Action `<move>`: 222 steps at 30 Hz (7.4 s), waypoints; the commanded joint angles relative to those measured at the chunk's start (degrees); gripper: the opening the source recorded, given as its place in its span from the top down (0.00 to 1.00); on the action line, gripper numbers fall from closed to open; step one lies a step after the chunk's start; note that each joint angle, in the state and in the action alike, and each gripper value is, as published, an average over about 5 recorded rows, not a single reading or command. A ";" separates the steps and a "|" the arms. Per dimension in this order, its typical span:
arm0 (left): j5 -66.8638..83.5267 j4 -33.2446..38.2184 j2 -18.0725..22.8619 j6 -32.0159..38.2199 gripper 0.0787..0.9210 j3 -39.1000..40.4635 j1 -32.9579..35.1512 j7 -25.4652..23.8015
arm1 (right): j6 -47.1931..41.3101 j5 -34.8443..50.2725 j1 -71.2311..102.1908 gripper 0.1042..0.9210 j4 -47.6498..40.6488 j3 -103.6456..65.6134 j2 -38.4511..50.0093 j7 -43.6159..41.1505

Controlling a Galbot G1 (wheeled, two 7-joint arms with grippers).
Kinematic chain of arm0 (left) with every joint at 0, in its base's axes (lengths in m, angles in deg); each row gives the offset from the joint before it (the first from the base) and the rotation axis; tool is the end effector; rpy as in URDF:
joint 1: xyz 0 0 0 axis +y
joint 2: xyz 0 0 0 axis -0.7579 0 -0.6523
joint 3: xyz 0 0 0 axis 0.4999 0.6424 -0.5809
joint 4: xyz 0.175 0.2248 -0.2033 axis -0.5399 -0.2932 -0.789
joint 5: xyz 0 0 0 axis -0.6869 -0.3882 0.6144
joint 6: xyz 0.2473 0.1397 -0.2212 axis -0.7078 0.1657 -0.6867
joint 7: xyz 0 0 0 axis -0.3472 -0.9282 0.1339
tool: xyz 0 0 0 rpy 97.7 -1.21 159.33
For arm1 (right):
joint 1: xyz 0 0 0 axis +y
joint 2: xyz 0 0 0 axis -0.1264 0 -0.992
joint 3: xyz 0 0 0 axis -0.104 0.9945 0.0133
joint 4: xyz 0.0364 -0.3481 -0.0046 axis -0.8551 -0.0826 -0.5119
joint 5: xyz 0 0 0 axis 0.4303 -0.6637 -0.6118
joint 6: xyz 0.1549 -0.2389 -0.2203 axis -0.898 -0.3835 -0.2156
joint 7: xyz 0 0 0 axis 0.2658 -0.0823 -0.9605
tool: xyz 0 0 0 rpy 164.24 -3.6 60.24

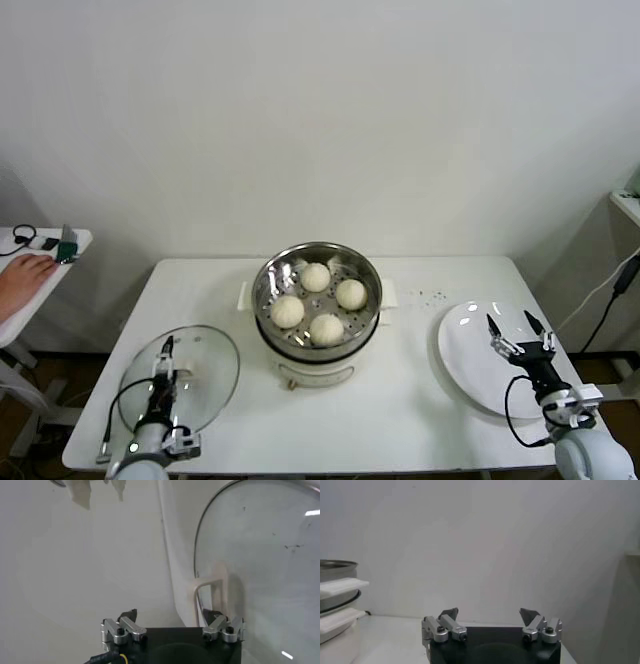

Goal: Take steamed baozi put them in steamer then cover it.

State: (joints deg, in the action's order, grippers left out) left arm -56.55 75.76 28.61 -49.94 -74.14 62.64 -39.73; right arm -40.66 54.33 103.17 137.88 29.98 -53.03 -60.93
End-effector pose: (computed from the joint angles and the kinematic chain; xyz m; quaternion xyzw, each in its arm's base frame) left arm 0.2151 0.1046 -0.4210 -0.0014 -0.6388 -0.7570 0.1376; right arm 0.2440 -0.2123 -0.3645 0.0344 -0.9982 0.0195 0.0448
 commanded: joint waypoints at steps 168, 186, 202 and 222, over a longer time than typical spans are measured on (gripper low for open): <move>1.70 8.58 -0.24 -37.98 0.73 45.43 -29.66 -20.35 | -2.98 -12.53 -12.73 0.12 -9.96 6.89 -5.33 -0.32; 15.68 27.56 -7.73 -37.98 0.14 43.95 -22.17 -17.46 | -9.66 -10.08 -12.79 0.12 -7.78 6.43 -5.19 0.72; 63.42 33.47 -16.02 -19.82 0.12 17.79 -5.29 9.56 | -9.60 -11.20 -12.03 0.12 -5.04 7.22 -4.87 -0.27; 87.30 19.05 0.91 11.37 0.12 -5.19 11.40 4.56 | -6.62 -11.28 -9.02 0.12 -1.70 6.59 -5.64 -2.24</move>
State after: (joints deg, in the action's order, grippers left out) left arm 16.95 102.42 22.47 -60.41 -69.03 66.86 -35.06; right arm -48.91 42.83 93.13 135.21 37.48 -58.55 -62.48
